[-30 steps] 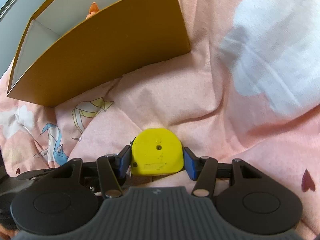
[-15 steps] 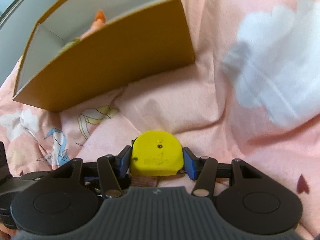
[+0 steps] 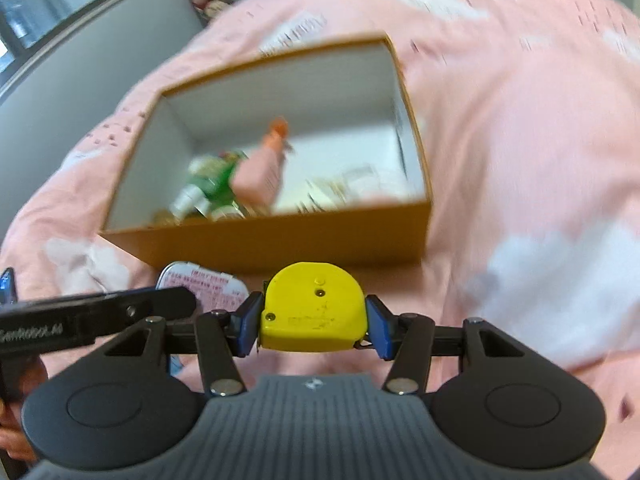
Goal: Organize rigid objects
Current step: 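Carry the tape measure and mint tin up over the orange box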
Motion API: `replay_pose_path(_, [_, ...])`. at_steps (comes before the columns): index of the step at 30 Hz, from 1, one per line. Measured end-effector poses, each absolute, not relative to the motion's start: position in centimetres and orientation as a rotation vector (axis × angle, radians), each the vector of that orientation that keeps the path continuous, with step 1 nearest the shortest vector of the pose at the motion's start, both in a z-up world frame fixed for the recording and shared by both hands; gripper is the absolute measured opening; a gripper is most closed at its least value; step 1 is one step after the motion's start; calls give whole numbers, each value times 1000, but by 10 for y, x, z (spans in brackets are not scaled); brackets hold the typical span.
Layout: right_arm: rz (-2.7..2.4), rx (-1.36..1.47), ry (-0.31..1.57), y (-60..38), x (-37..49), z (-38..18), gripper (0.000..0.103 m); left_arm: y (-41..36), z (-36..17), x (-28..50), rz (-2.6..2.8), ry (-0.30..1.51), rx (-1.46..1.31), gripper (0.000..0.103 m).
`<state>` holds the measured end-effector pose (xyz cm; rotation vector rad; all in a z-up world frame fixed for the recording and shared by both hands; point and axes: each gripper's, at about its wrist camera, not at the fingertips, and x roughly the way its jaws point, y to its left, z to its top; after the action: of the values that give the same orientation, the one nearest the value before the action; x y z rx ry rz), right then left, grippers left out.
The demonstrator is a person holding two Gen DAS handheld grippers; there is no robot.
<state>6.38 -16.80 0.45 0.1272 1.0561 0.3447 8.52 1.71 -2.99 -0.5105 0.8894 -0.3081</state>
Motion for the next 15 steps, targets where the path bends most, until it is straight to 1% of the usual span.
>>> replay_pose_path(5, [387,72,966,-158,76,34,54,17,-11,105,-286,819,-524,19])
replay_pose_path(8, [385,44,936,-153,92,42,54,16,-6,116,-265,798,-523,19])
replay_pose_path(15, [364,-35,938,-137,138,31,54,14,-14,155,-209,797,-514,19])
